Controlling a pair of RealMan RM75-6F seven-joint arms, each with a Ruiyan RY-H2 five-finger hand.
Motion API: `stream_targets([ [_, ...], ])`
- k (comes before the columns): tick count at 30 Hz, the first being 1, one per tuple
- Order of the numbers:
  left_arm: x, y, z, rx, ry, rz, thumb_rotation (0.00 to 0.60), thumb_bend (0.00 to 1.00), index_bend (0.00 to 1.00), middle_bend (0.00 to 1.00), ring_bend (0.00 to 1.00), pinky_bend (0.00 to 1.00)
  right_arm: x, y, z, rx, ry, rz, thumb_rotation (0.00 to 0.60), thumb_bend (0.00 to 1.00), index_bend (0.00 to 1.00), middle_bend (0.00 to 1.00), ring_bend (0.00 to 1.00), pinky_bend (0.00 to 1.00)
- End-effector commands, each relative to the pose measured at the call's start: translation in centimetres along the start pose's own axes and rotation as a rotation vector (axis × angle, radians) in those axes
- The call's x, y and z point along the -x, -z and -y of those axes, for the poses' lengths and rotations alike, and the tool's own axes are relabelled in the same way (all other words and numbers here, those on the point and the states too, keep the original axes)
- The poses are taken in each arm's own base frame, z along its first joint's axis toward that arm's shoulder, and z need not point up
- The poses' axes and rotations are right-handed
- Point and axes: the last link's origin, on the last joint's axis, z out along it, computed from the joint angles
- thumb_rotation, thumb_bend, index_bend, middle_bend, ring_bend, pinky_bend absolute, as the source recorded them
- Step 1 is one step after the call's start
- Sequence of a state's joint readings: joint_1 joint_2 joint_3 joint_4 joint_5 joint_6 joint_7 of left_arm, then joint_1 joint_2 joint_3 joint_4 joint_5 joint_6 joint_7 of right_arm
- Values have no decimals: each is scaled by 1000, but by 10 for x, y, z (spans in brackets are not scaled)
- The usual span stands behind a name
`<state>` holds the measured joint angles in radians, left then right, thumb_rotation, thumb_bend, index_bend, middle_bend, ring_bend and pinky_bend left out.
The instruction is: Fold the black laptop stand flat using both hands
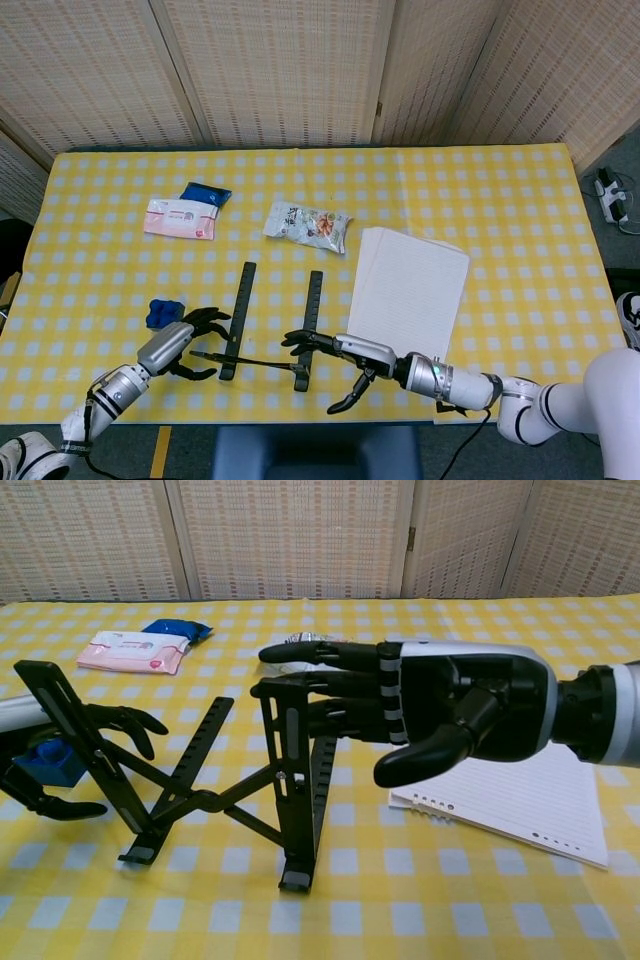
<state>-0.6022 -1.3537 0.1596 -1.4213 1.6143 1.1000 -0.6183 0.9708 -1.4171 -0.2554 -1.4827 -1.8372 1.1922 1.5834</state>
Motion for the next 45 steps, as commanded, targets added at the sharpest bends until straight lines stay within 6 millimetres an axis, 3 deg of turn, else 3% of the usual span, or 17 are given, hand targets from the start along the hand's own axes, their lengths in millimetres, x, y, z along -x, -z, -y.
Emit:
stream_targets([
  [1,7,-5,2,-15,-32,-17,600,296,380,186,83,96,0,1,0,1,-2,-3,600,132,0,92,110,7],
  [14,17,-9,6,-36,-26,-28,600,370,500,235,122,117,-2,3,-6,3,-20,-16,600,133,0,92,110,7],
  [45,24,-9,5,-38,-24,-22,600,433,566,257,147,129,-6,6,-14,5,-50,-38,600,132,0,92,107,7],
])
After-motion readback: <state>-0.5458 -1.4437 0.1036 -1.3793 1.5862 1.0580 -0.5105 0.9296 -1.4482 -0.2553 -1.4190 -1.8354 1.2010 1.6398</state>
